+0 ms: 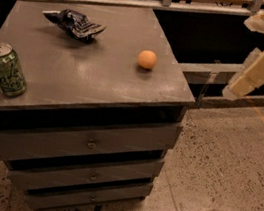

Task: Pick blue chip bag

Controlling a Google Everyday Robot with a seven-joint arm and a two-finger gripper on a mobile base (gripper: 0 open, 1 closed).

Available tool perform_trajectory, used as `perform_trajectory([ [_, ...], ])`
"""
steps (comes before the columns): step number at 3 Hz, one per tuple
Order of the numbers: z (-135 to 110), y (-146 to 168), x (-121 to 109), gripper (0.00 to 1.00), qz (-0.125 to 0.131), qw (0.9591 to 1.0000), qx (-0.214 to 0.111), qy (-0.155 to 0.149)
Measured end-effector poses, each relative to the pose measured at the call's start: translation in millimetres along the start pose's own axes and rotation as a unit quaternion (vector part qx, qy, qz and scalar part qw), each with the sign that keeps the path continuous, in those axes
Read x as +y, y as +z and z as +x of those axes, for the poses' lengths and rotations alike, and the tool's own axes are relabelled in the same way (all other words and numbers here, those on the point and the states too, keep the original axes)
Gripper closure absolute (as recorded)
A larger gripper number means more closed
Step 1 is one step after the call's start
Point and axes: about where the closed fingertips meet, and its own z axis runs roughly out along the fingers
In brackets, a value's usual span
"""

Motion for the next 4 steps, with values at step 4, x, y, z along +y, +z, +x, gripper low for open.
perform_trajectory([
  [4, -104, 101, -92, 0.00, -0.004, 0.9815, -0.181, 0.062],
])
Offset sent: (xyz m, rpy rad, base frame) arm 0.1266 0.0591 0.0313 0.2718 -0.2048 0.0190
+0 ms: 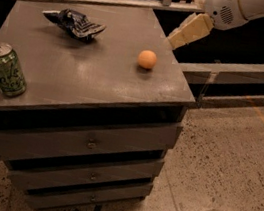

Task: Pick blue chip bag

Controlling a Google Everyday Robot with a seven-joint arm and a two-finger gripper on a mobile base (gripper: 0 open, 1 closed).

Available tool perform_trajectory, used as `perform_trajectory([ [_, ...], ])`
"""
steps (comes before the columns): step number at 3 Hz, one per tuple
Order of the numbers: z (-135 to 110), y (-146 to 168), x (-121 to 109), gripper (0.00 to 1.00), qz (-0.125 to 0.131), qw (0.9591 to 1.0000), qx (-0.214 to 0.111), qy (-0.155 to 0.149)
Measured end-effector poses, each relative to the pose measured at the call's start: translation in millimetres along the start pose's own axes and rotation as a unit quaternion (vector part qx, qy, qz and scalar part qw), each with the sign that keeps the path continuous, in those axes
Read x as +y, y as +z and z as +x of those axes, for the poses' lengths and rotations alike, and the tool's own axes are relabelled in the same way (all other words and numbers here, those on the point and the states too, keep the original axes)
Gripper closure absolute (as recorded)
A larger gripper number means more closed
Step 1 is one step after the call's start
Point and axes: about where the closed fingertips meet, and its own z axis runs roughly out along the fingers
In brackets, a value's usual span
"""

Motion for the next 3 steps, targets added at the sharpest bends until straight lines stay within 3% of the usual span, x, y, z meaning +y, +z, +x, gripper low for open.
perform_trajectory([
  [1, 0, 0, 0, 0.00, 0.000, 1.0000, 0.000, 0.000],
  [3, -19, 51, 22, 0.00, -0.002, 0.9995, -0.024, -0.021],
])
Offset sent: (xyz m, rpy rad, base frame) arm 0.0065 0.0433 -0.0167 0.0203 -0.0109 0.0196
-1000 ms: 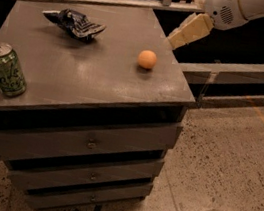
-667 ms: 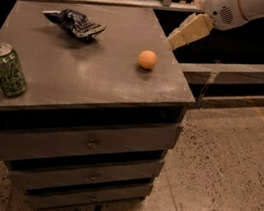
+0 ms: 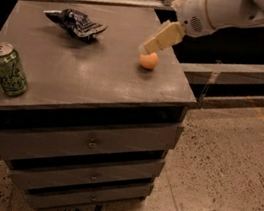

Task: Pick blue chip bag

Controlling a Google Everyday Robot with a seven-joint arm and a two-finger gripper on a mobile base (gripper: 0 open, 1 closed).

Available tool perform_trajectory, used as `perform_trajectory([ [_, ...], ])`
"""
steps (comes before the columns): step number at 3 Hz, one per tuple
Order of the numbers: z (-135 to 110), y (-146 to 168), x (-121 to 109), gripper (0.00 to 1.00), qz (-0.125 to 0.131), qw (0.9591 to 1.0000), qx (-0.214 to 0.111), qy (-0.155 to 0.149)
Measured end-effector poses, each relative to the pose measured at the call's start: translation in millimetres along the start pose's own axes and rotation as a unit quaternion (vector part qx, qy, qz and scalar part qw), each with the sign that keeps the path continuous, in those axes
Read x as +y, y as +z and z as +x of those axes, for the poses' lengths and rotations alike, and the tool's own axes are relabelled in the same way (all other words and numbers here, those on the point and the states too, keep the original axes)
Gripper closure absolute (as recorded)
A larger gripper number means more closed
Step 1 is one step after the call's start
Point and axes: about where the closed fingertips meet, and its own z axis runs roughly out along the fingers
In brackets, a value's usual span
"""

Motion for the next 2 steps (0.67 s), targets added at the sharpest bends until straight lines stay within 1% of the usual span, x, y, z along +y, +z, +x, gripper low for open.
perform_trajectory([
  [1, -9, 41, 10, 0.00, 0.024, 0.9993, -0.024, -0.012],
  [2, -20, 72, 4, 0.00, 0.063, 0.9968, -0.043, -0.020],
])
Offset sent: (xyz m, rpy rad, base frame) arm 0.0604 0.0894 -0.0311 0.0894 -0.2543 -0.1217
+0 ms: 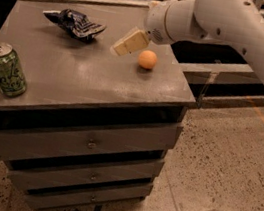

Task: Pick blue chip bag

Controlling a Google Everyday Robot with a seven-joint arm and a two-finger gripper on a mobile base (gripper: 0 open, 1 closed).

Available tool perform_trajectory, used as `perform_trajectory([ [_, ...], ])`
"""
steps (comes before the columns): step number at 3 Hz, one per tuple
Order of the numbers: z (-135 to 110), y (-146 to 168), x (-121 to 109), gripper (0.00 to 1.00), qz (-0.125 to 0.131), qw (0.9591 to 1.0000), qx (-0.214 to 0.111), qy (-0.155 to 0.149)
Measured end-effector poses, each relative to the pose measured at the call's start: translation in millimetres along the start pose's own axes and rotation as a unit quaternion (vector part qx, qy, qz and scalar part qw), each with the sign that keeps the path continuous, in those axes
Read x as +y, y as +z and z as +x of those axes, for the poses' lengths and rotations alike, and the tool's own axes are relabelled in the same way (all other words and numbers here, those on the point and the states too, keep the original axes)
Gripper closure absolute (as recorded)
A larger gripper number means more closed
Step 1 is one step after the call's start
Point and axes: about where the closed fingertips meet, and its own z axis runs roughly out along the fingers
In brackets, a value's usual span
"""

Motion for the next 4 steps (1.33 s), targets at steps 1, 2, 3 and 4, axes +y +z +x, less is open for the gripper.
perform_trajectory([
  [1, -8, 30, -5, 0.00, 0.023, 0.9996, -0.014, -0.002],
  [2, -21, 63, -1, 0.00, 0.008, 0.9995, -0.028, -0.006],
  [3, -31, 96, 6, 0.00, -0.016, 0.9991, -0.039, -0.007],
  [4, -39, 122, 10, 0.00, -0.032, 0.9984, -0.047, -0.005],
])
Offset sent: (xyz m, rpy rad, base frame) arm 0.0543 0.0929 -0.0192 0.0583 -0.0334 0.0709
